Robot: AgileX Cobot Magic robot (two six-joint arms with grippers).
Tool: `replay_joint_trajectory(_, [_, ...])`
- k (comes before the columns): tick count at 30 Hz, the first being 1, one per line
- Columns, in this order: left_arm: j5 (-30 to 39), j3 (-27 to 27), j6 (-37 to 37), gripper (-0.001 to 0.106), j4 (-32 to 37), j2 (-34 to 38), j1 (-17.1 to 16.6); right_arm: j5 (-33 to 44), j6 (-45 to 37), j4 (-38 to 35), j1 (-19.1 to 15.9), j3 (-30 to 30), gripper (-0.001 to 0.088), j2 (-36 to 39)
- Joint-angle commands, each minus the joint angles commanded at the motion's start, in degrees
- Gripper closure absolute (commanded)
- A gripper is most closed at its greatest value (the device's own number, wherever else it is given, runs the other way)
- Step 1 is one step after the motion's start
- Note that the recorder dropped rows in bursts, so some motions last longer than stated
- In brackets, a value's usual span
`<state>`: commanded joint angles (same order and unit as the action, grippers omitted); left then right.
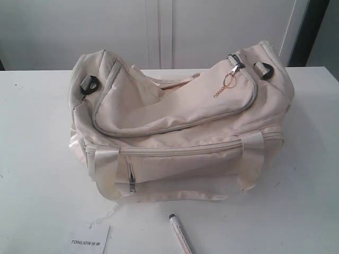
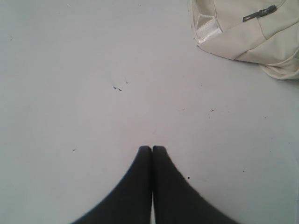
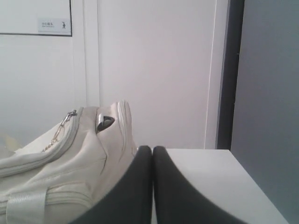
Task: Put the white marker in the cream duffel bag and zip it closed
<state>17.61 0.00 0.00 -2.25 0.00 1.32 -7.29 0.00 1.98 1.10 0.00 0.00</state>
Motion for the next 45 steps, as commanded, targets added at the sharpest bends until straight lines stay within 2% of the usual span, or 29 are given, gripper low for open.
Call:
replay_joint_trajectory(26, [0.0, 0.0, 0.0, 0.105, 0.0, 0.0, 0.0, 1.2, 0.0, 0.0, 0.0, -0.1, 0.0868, 0.0])
replay_joint_trajectory(30, [0.0, 0.0, 0.0, 0.105, 0.0, 0.0, 0.0, 4.1, 0.0, 0.0, 0.0, -3.6, 0.0868, 0.0])
replay_joint_trajectory(39, [0.0, 0.0, 0.0, 0.105, 0.0, 0.0, 0.0, 19.3, 0.0, 0.4, 0.0, -14.4, 0.0868, 0.0])
replay_joint_trajectory(45, [0.0, 0.0, 0.0, 0.105, 0.0, 0.0, 0.0, 26.6, 0.0, 0.4, 0.0, -20.1, 0.0868, 4.8])
